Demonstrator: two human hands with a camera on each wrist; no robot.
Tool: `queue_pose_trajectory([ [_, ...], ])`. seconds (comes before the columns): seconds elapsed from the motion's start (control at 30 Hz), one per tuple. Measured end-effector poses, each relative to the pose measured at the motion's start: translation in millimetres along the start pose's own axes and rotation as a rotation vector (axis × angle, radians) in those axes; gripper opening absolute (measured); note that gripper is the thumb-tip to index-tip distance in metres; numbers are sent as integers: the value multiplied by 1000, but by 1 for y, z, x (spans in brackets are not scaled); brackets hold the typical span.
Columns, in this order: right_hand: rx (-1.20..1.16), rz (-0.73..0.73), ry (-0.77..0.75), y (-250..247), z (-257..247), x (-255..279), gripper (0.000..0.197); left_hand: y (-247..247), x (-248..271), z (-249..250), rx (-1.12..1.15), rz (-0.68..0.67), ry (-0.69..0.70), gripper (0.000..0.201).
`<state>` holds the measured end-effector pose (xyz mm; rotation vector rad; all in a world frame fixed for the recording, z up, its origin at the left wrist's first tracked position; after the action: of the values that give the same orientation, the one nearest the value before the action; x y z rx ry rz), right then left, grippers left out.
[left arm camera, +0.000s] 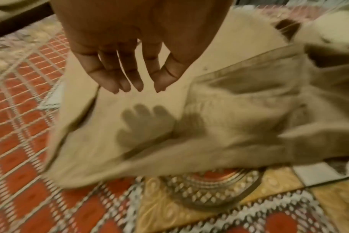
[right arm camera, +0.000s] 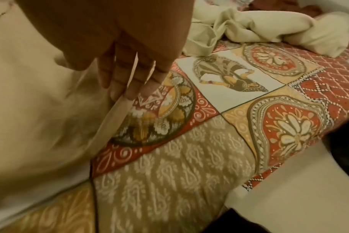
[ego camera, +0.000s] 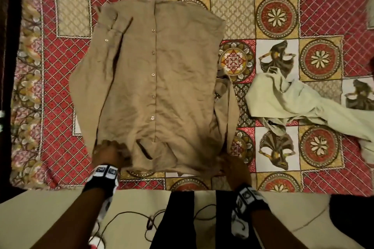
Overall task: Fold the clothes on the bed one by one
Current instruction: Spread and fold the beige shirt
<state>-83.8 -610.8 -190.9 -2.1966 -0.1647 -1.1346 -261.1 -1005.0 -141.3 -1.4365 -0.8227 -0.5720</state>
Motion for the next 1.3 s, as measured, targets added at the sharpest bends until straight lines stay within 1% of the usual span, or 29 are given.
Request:
queue_pose_trajectory([
  [0.03, -23, 72, 6, -16, 0, -8, 36, -3, 2, 22, 15, 48, 43, 30],
  [0.1, 45, 249, 19, -50, 4, -29, 62, 5, 2, 71, 173, -33, 142, 20],
  [0.13, 84, 339, 26, -68, 11, -39, 65, 9, 5, 101, 235, -72, 216, 13],
  [0.17, 102, 443, 34, -89, 11, -46, 60, 16, 6, 123, 279, -104, 279, 9],
  [0.2, 98, 538, 36, -111, 12, -53, 59, 21, 10, 152, 317, -120, 345, 12],
  [0.23, 99, 600, 50, -132, 16, -59, 67, 30, 14, 178, 349, -147, 388, 13],
  [0.27, 141, 636, 84, -153, 16, -65, 79, 40, 19, 203, 367, -180, 416, 13],
  [0.3, 212, 632, 125, -169, 25, -74, 92, 52, 24, 228, 358, -220, 448, 14],
  [0.37, 343, 543, 178, -191, 40, -93, 113, 77, 31, 266, 341, -276, 492, 26],
  [0.43, 391, 432, 172, -197, 68, -113, 119, 106, 36, 298, 304, -330, 456, 42],
  [0.47, 397, 393, 144, -199, 79, -122, 116, 120, 38, 312, 267, -348, 412, 46],
  [0.53, 427, 389, 58, -202, 88, -133, 101, 145, 43, 328, 238, -356, 278, 51],
  [0.6, 365, 370, -10, -215, 98, -140, 80, 165, 45, 342, 299, -303, 130, 39],
  [0.67, 210, 341, -140, -239, 106, -141, 62, 174, 49, 347, 355, -217, -4, 21],
  [0.7, 116, 355, -210, -259, 112, -138, 57, 177, 50, 349, 375, -184, -45, 19],
  [0.73, 33, 393, -260, -281, 122, -135, 53, 178, 53, 351, 404, -153, -64, 23],
  [0.77, -33, 449, -262, -307, 136, -131, 50, 177, 55, 353, 406, -141, -69, 31],
  [0.83, -171, 572, -150, -366, 168, -119, 44, 172, 64, 361, 423, -144, -100, 44],
  [0.87, -263, 664, -95, -399, 183, -109, 44, 169, 66, 365, 436, -147, -113, 45],
  [0.9, -334, 800, -73, -434, 201, -98, 44, 165, 68, 370, 429, -158, -127, 44],
  [0.97, -358, 1058, -21, -491, 231, -73, 51, 166, 59, 375, 387, -176, -137, 50],
  [1.0, -311, 1125, 18, -511, 239, -62, 64, 166, 55, 377, 363, -199, -138, 51],
  [1.07, -151, 1102, 113, -532, 240, -43, 92, 167, 50, 385, 311, -241, -93, 42],
  [1.1, -77, 1058, 153, -530, 239, -43, 98, 172, 40, 385, 224, -253, -79, 41],
  [1.13, -18, 1028, 151, -524, 233, -41, 98, 168, 39, 387, 198, -222, -56, 47],
  [1.17, 2, 996, 106, -512, 227, -47, 92, 171, 31, 386, 189, -208, -63, 58],
  [1.23, -42, 877, -40, -471, 213, -63, 69, 175, 30, 388, 193, -226, -53, 72],
  [1.27, -115, 764, -98, -443, 202, -71, 57, 175, 31, 389, 214, -243, -31, 71],
  [1.3, -162, 633, -115, -407, 195, -83, 46, 169, 42, 391, 245, -251, -40, 65],
])
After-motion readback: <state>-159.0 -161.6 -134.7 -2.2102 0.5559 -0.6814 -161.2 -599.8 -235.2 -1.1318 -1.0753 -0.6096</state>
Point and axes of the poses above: each hand's wrist, its own x-axis away from the middle knuckle, its own y-axis out of the palm, z = x × y, the point moved 4 cm from there along -x, towards the middle knuckle, and after that the axes turned 5 degrees about -z, right-handed, at the moved point
